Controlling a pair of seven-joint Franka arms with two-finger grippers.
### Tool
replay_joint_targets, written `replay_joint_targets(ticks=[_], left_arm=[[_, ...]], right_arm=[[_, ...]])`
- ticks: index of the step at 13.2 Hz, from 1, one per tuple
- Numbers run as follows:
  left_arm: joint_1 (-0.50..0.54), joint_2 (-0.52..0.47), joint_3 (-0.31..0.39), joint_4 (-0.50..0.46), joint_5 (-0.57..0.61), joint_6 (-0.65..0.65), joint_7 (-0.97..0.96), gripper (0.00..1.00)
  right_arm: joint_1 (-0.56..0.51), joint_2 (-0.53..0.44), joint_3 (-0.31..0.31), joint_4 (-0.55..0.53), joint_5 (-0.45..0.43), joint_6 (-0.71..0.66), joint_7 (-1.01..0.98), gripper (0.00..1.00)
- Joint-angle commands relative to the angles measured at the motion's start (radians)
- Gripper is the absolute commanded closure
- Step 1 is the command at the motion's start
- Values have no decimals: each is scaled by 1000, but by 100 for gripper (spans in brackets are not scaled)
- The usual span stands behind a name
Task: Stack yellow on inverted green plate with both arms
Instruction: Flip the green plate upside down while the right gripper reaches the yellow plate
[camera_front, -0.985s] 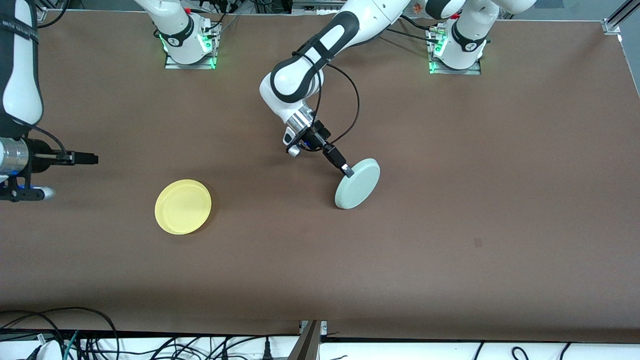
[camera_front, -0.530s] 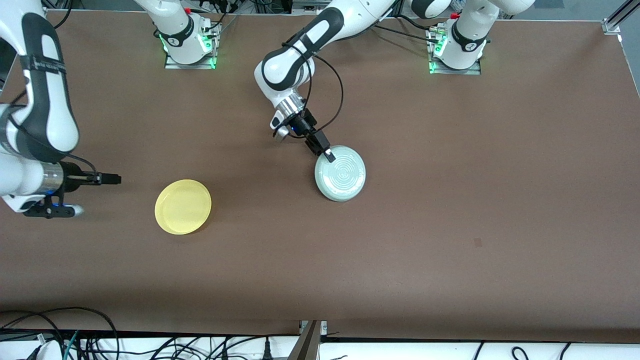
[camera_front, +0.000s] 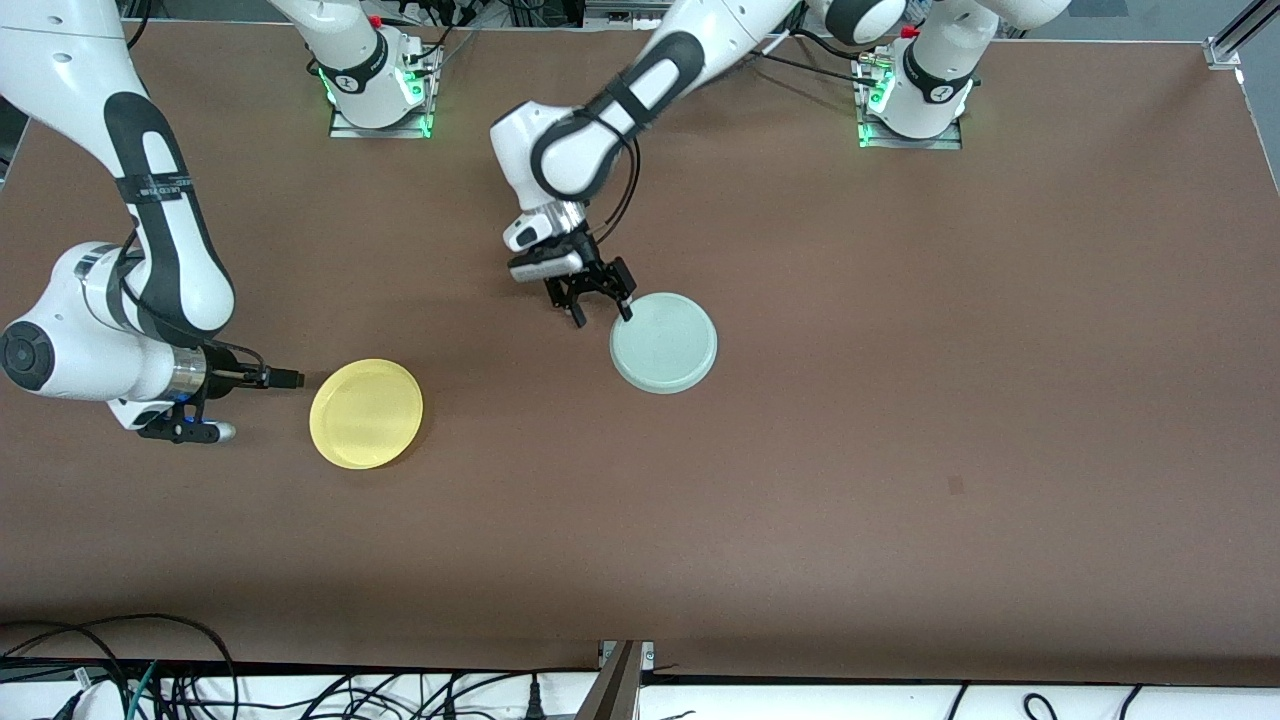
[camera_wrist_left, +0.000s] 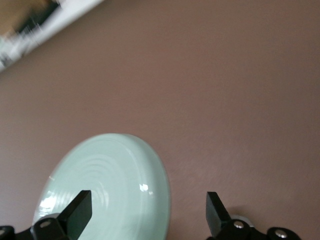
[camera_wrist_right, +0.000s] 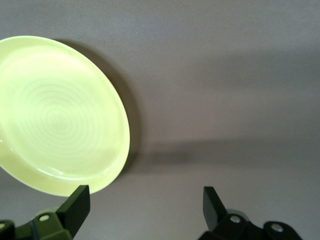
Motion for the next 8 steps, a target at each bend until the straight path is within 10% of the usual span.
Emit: replay_joint_targets(ticks=[1,8], left_arm=[[126,-25,-18,59,-229,97,-22,0],[436,-206,-24,123,-686,13,18,0]], right_arm=[[-4,13,10,-51,32,94,1,0],[-4,63,50,-71,32,214,-5,0]])
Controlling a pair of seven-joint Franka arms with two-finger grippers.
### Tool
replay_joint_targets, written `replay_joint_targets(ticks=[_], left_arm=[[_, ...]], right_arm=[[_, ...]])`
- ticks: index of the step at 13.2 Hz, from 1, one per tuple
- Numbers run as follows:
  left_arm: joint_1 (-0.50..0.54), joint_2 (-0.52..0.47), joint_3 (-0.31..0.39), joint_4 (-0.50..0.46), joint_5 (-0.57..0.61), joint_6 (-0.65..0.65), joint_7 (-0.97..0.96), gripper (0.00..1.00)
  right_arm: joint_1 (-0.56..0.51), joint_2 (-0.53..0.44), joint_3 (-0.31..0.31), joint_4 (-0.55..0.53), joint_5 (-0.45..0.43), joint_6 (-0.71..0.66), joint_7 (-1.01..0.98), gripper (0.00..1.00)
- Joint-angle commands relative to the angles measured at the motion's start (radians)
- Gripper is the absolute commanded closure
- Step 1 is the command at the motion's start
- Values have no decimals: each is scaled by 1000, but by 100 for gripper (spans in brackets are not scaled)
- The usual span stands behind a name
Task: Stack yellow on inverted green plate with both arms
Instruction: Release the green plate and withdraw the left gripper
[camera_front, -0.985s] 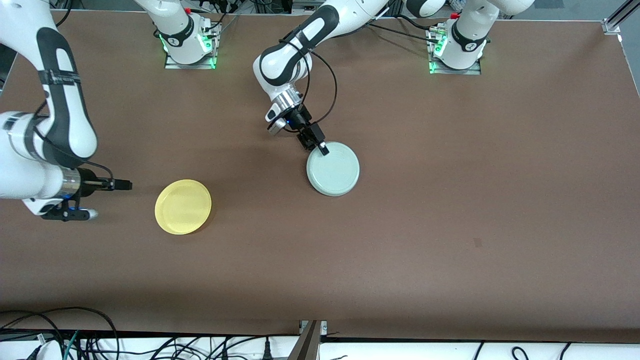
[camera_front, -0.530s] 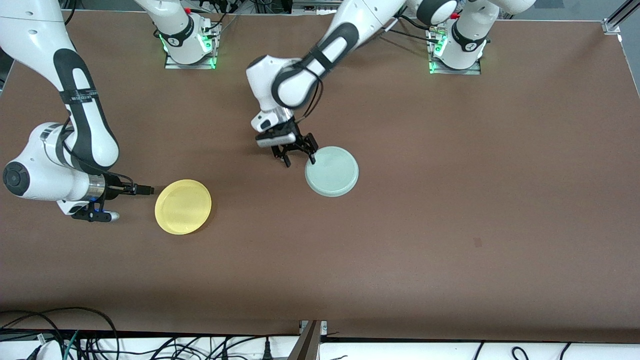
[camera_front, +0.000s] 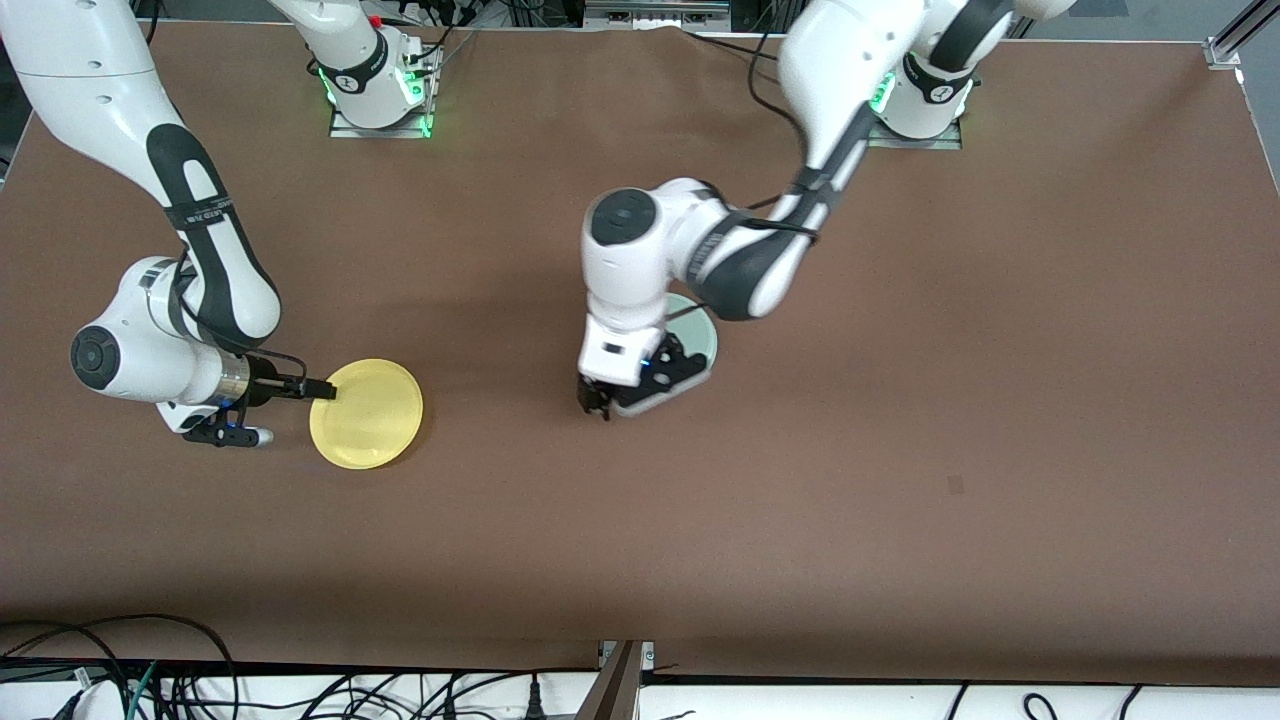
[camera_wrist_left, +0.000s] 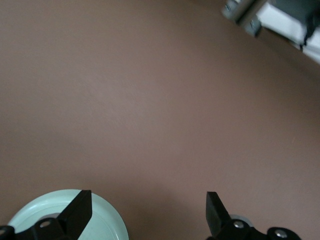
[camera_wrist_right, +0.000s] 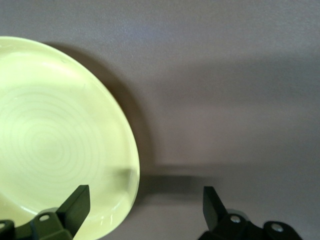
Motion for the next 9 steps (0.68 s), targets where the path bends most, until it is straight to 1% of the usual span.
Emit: replay_joint_targets(ticks=[1,2,4,5,7,8,9], left_arm=[[99,-94,-20,-31,-103,-85,118,0],[123,-111,-20,-30,-105,-127,215,0],[195,-160,-21,-30,-109,-198,362,0],[235,-183,-21,-30,-147,-249,457,0],[355,-232,-20,-30,-259,-356,687,0],[413,-238,-18,-30,-270,-431,805,0],[459,-240,-12,-30,-272,-494,926,0]], right_arm=[[-6,7,9,-9,17,27,-8,14],[-6,7,9,-9,23,28,-8,33],[-6,13,9,-9,46,27,-8,57],[-6,15,14,-7,46,27,-8,69],[-6,15,20,-4,45,20,-10,93],[-6,15,21,1,46,17,-8,100],[-6,13,21,7,45,17,-8,100]])
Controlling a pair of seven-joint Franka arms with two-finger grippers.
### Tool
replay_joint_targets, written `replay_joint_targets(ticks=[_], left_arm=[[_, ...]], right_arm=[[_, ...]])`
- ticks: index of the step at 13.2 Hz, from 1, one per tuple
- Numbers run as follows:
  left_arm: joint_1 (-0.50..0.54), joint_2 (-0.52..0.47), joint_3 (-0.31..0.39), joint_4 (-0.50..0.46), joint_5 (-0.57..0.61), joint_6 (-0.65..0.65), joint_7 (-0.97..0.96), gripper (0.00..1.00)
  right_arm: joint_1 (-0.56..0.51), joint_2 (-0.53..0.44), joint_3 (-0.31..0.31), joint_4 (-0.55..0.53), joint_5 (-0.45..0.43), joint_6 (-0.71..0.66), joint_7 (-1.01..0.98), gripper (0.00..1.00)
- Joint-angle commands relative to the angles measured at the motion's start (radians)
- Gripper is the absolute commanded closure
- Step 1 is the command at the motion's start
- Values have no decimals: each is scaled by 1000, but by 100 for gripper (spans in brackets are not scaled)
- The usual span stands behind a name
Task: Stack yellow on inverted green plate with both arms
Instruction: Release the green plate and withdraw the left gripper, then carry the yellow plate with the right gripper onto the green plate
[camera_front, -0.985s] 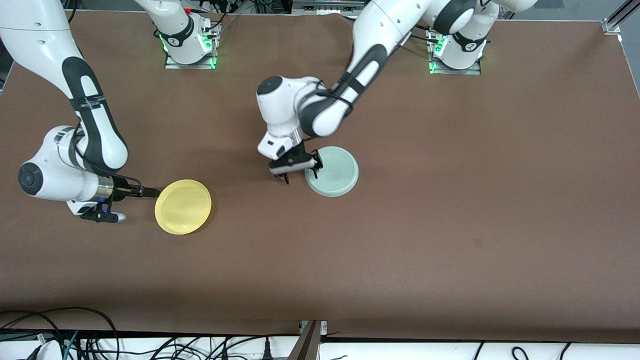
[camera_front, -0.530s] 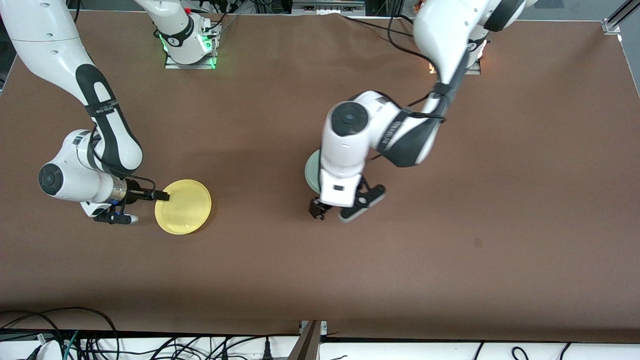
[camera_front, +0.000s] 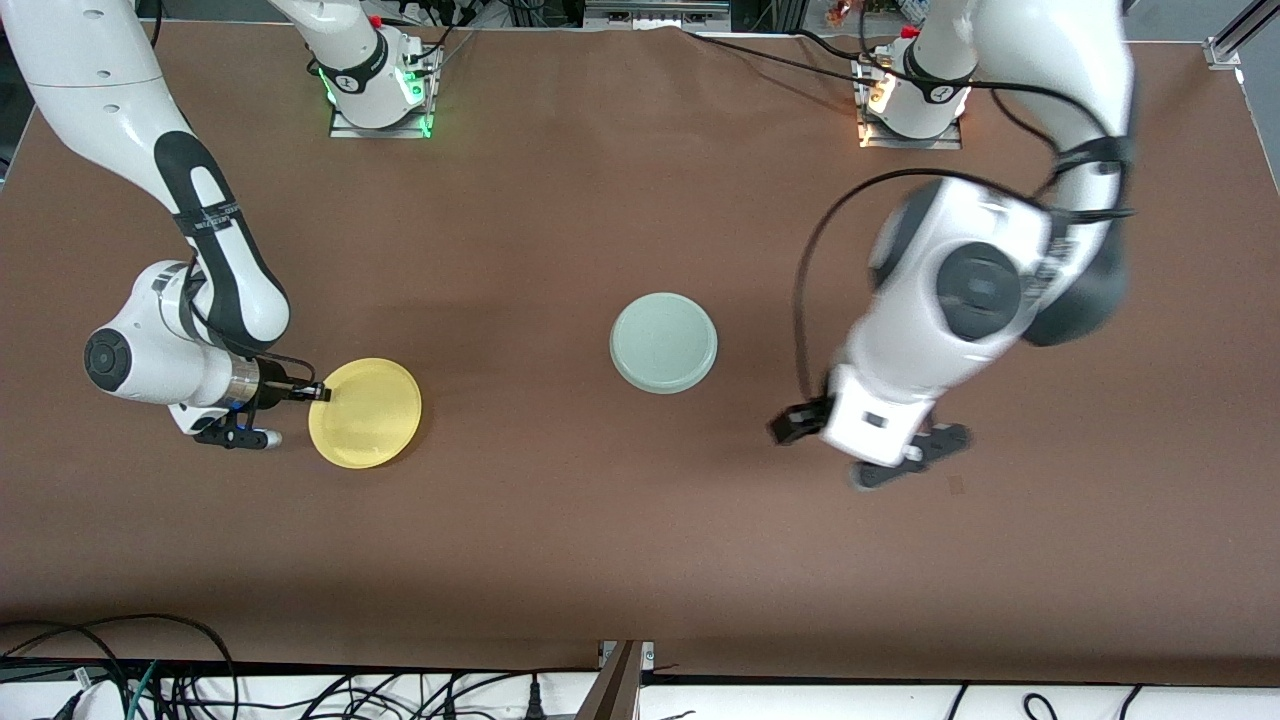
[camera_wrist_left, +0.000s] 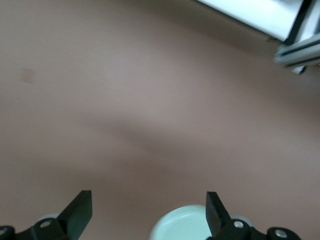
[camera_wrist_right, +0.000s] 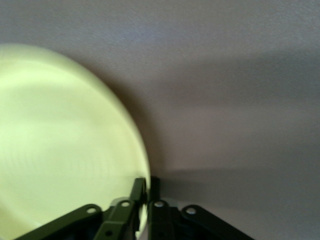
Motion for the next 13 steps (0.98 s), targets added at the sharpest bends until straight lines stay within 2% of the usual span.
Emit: replay_joint_targets(ticks=[1,4,6,7,8,9,11,13], left_arm=[[123,-52,-4,-42,-39,-105,325,0],[168,-228,93,-215,-25,-151,674,0],[162,-411,170,-455,17,-82,758,0],[159,-544,170,-624,60,-4,762,0],[160,-628,170,-715,73,34,762,0],[169,-654,171,-726,73,20,760,0],[185,-630,182,-646,74,-39,754,0],[186,-627,178,-635,76,-40,750,0]], right_arm=[[-6,-1,10,12,13,5,-8,100],[-5,-32,71,59,14,0,0,100],[-5,-56,140,79,13,-6,3,100],[-3,-60,177,84,13,-6,3,100],[0,-60,217,87,14,-6,35,100],[9,-61,249,90,13,-4,115,100],[44,-61,320,100,2,-4,309,100],[140,-61,326,100,-4,2,462,100]])
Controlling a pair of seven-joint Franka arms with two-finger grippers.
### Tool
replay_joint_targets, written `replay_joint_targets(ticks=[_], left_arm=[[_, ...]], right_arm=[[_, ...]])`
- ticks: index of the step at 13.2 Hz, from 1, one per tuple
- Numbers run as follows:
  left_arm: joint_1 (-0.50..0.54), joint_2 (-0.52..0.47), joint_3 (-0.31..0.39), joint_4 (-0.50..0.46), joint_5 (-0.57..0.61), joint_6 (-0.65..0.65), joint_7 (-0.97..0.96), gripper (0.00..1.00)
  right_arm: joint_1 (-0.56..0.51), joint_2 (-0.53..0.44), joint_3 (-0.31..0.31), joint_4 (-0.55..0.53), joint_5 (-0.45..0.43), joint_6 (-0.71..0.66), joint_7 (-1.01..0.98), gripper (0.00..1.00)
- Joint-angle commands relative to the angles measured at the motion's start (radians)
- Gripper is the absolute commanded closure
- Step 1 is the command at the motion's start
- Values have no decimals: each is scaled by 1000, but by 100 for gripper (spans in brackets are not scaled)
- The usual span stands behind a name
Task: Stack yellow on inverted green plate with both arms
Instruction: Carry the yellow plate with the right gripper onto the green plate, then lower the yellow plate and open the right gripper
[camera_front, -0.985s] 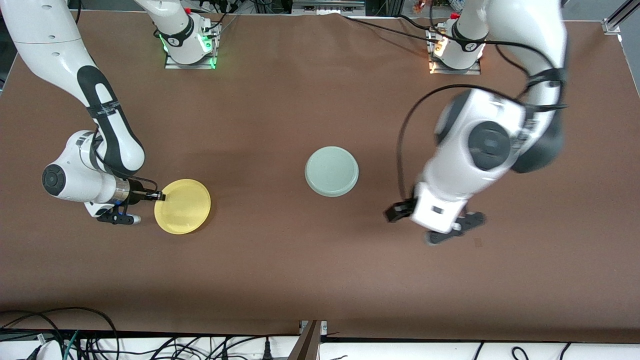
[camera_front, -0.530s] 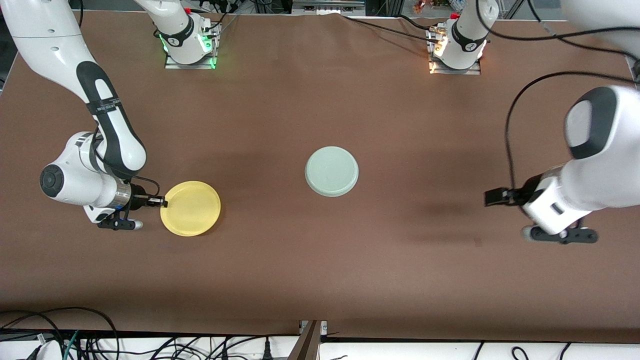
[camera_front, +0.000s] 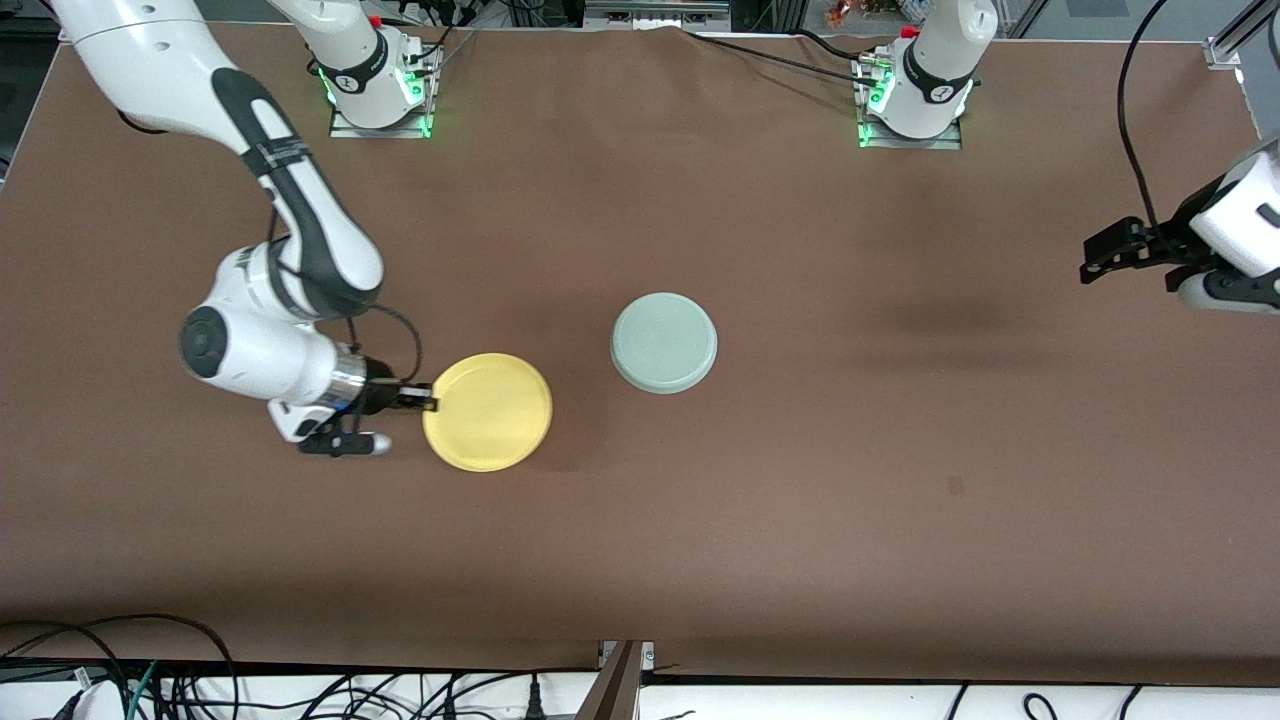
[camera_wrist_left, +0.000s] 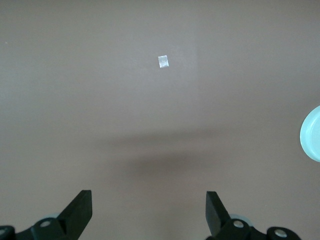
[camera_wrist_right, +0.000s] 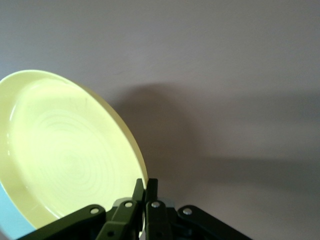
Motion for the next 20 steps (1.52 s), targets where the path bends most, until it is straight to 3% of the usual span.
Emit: replay_joint_targets(ticks=[1,7,10,20], left_arm=[[6,6,-4,7,22,3,4,0],[21,46,-2,85,19,9,18,0],[20,49,-7,90,19,9,18,0],[41,60,-2,122,-2,8,4,0]], right_arm=[[116,-7,4,2,-6,1,192,100],[337,5,1,-8,-7,11,459,100],[414,24,-2,-62,-9,146,512,100],[467,59,-60,-88,-21,211,499,100]])
